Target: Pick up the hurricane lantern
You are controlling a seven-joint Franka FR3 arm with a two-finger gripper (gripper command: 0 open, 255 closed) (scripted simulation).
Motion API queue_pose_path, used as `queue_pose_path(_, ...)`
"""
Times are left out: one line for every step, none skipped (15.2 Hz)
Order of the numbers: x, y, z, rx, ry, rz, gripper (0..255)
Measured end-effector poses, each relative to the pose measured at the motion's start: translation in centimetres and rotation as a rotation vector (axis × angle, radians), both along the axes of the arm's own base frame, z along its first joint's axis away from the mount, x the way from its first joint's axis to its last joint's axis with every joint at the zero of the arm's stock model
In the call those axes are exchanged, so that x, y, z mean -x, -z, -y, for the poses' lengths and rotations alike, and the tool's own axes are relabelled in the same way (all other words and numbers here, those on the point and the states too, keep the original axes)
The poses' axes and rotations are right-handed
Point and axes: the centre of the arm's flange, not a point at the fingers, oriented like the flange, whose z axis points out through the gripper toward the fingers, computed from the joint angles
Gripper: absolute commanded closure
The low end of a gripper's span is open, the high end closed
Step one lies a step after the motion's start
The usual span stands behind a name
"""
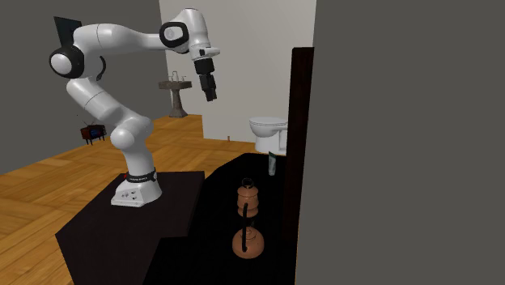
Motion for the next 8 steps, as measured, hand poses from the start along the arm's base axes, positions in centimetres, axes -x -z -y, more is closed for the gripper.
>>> queue_pose_path(0.0,0.0,0.0,0.000,0.000,0.000,0)
queue_pose_path(-0.3,0.4,0.5,-0.001,0.003,-0.003,0)
queue_pose_path(-0.9,0.8,1.2,-0.004,0.008,-0.007,0)
queue_pose_path(-1.3,1.4,2.1,-0.007,0.013,-0.012,0)
queue_pose_path(-1.9,2.1,2.9,-0.010,0.019,-0.017,0)
queue_pose_path(-2.4,2.7,4.1,-0.013,0.025,-0.022,0)
queue_pose_path(-3.1,3.1,5.3,-0.016,0.031,-0.027,0)
queue_pose_path(-3.7,3.8,6.3,-0.019,0.037,-0.033,0)
